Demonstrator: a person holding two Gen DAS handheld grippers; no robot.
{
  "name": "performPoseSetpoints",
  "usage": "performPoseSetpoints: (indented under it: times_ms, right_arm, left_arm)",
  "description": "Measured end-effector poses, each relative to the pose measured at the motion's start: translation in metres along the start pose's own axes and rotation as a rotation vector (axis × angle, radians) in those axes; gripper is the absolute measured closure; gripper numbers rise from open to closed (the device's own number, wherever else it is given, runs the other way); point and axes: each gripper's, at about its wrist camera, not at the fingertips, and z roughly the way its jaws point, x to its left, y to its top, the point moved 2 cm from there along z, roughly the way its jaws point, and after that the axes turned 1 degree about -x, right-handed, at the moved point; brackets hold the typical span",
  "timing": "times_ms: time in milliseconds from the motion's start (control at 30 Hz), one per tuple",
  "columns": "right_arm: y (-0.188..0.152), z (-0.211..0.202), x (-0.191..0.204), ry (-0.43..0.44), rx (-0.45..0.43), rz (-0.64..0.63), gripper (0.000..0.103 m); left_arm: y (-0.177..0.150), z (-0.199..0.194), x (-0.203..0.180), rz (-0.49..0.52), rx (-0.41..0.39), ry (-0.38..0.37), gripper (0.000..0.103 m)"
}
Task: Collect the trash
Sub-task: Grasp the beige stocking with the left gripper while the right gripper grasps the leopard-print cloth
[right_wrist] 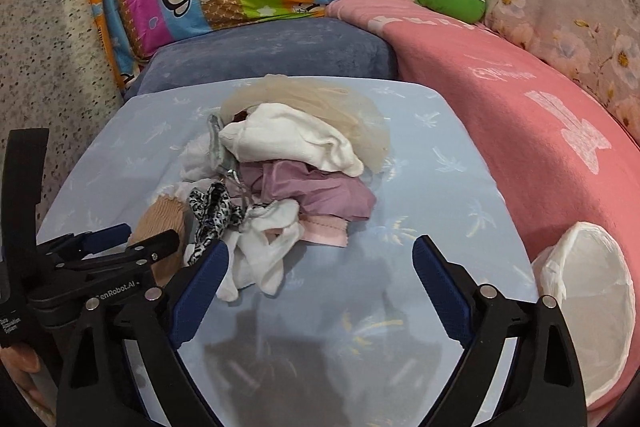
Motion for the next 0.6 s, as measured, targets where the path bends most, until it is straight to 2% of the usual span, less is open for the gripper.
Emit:
performPoseSetpoints:
  times_ms: [133, 233, 400, 533, 600]
  right_arm:
    - [0.003, 0.013, 0.017, 0.043, 0.027, -0.016, 0.037]
    - [0.002, 0.022, 0.026, 0.083, 0.05, -0.013, 0.05]
    - [-0.001, 0.033, 0.038, 0.135, 0.075, -0.009, 0.068]
    - [-0.002, 0.043, 0.045, 0.153, 0.093, -0.02, 0.075]
    - [-0.003, 0.046, 0.048, 0.17, 0.108, -0.018, 0.089]
  left_arm:
    - [-0.002, 0.003, -0.001, -0.014, 0.026, -0.093, 0.065]
    - [-0.001, 0.0, 0.001, -0.012, 0.022, -0.114, 0.073]
    - [-0.002, -0.006, 0.01, -0.024, 0.016, -0.129, 0.077]
    - [0.0, -0.009, 0.011, -0.032, 0.006, -0.126, 0.077]
    - [0.002, -0.011, 0.011, -0.028, 0.001, -0.117, 0.077]
